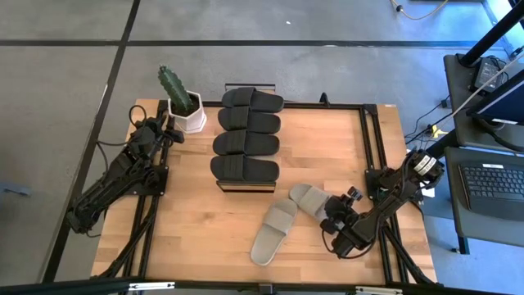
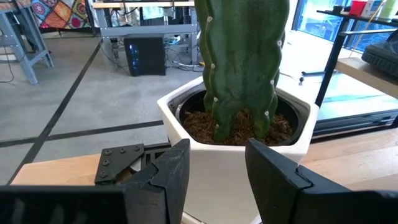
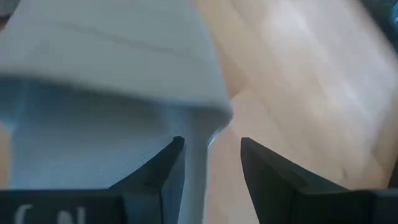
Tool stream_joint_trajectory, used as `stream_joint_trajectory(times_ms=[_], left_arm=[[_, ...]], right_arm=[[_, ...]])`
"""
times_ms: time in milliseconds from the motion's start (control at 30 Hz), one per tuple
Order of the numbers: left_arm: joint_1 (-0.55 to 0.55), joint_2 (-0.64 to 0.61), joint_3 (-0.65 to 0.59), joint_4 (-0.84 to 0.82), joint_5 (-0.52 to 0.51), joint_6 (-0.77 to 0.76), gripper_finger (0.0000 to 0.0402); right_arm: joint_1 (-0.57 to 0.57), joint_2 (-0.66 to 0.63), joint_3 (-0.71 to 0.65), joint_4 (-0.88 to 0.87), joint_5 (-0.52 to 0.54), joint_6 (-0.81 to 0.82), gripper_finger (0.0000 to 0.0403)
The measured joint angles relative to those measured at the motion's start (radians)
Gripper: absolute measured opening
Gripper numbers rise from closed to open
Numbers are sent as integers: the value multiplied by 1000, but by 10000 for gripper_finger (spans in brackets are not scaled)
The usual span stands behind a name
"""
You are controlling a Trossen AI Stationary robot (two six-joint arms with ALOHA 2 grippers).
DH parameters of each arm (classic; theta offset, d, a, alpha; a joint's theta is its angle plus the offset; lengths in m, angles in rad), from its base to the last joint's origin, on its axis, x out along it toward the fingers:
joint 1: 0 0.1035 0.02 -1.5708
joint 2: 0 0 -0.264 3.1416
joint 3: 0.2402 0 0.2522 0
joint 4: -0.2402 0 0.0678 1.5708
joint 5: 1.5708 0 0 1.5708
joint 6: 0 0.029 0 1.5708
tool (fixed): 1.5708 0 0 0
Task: Pick and place slides into the shelf
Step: Put the right gray slide under the shelf
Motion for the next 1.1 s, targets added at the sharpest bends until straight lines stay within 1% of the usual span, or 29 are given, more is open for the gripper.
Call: stream_joint_trajectory(times_ms=[133,233,333,433,533,700,933,967,1100], left_arm=[[0,0,0,0,0,0,147],[0,0,0,0,0,0,147],[0,0,0,0,0,0,147],[0,0,0,0,0,0,147],[0,0,0,0,0,0,147],[0,0,0,0,0,0,147],[0,0,0,0,0,0,147],[0,0,0,0,0,0,147],[0,0,0,0,0,2,147]], right_arm=[[-1,0,-19,4,73,1,155],[-8,0,-48,37,75,1,155],[-21,-2,-92,115,90,1,154],[-35,-3,-122,164,107,2,145],[-39,-3,-125,171,120,-1,126],[-48,-2,-128,171,173,-24,87],[-66,-2,-128,177,182,-26,12],[-68,-2,-128,177,183,-26,7],[-81,-2,-128,185,185,-25,10]])
